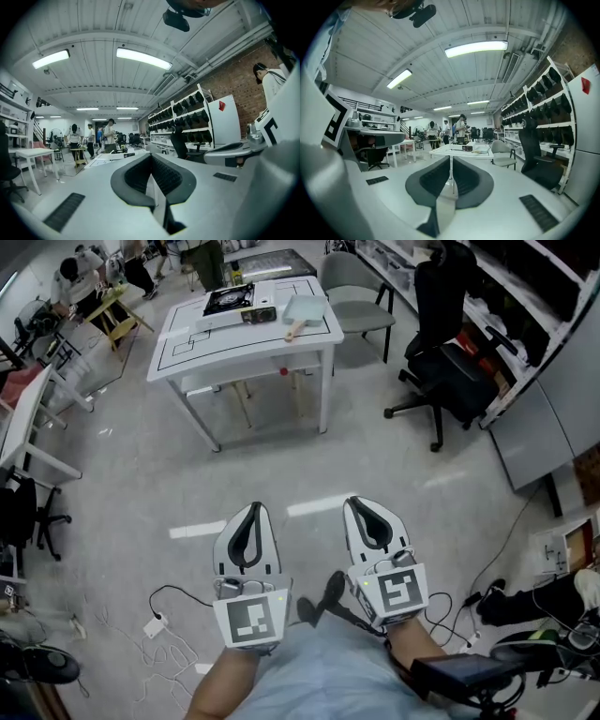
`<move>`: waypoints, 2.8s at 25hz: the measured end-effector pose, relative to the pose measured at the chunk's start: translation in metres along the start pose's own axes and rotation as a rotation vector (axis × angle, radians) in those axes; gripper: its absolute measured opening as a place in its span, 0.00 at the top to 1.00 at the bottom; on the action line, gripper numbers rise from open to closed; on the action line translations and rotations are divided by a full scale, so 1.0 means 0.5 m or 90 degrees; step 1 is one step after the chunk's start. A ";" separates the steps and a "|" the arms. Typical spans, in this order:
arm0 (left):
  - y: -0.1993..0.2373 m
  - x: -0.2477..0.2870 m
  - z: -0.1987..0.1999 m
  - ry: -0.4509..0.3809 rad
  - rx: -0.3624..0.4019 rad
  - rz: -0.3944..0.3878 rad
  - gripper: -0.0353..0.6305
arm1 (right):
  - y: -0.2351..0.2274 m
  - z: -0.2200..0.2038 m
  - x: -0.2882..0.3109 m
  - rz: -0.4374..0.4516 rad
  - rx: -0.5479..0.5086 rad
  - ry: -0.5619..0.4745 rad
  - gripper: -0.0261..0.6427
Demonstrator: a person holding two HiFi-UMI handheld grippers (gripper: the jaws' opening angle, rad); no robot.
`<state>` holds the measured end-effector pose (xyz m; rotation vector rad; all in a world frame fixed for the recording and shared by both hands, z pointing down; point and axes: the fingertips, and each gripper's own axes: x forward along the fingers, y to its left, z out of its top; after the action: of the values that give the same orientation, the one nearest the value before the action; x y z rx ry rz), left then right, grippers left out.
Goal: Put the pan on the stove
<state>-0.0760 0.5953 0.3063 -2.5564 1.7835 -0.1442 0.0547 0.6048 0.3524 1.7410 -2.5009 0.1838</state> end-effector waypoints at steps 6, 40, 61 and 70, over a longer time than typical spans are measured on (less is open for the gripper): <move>-0.030 0.070 0.021 -0.011 0.015 0.005 0.92 | -0.084 0.014 0.041 -0.016 -0.004 -0.001 0.89; 0.291 0.674 0.004 -0.001 -0.002 0.025 0.92 | -0.237 0.081 0.722 0.006 -0.008 0.025 0.89; 0.335 0.999 -0.053 0.041 0.009 -0.029 0.92 | -0.409 0.056 0.984 -0.046 0.028 0.054 0.89; 0.363 1.234 -0.046 0.063 0.026 -0.006 0.92 | -0.543 0.061 1.193 -0.020 0.057 0.073 0.89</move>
<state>-0.0367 -0.0450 0.3559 -2.5728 1.7799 -0.3106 0.1021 -0.0463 0.4193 1.7474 -2.4176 0.3890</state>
